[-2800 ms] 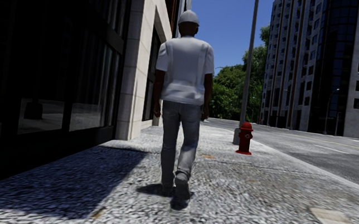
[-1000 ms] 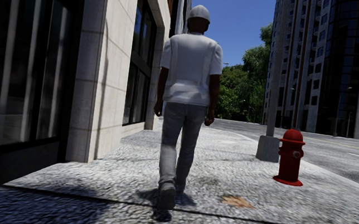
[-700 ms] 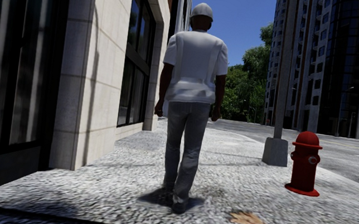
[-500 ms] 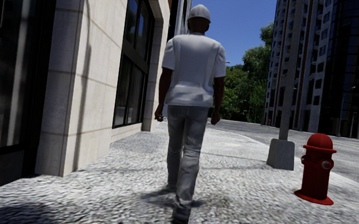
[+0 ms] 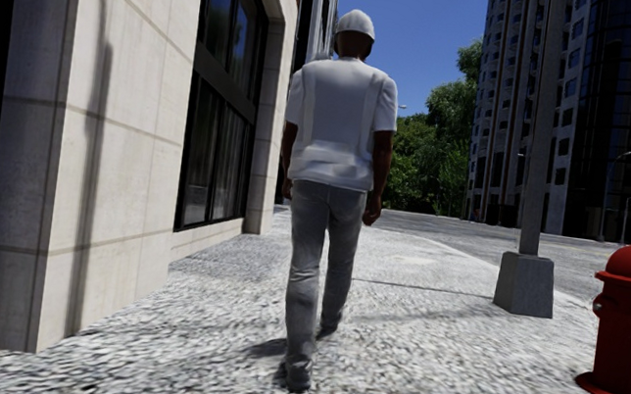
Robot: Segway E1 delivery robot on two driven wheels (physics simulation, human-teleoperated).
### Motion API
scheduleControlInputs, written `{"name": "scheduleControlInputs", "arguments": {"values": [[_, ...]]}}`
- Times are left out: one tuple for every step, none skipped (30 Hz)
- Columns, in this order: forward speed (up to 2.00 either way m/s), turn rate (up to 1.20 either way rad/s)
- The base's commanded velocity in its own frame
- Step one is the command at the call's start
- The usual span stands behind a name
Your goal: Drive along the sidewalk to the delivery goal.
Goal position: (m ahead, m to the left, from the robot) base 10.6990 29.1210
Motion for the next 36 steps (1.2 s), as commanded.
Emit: {"name": "scheduleControlInputs", "arguments": {"values": [[1.15, 0.00], [1.15, 0.00], [1.15, 0.00], [1.15, 0.00], [1.15, 0.00], [1.15, 0.00], [1.15, 0.00], [1.15, 0.00], [1.15, 0.00], [1.15, 0.00], [1.15, 0.00], [1.15, 0.00], [1.16, 0.00], [1.16, 0.00], [1.19, 0.00], [1.23, 0.00], [1.24, 0.00], [1.24, 0.00], [1.25, 0.00], [1.25, 0.00], [1.25, 0.00], [1.24, 0.00], [1.24, 0.00], [1.24, 0.00], [1.24, 0.00], [1.24, 0.00], [1.24, 0.00], [1.24, 0.00], [1.24, 0.00], [1.23, 0.00], [1.23, 0.00], [1.22, 0.00], [1.20, 0.00], [1.14, 0.00], [1.09, 0.00], [1.09, 0.00]]}}
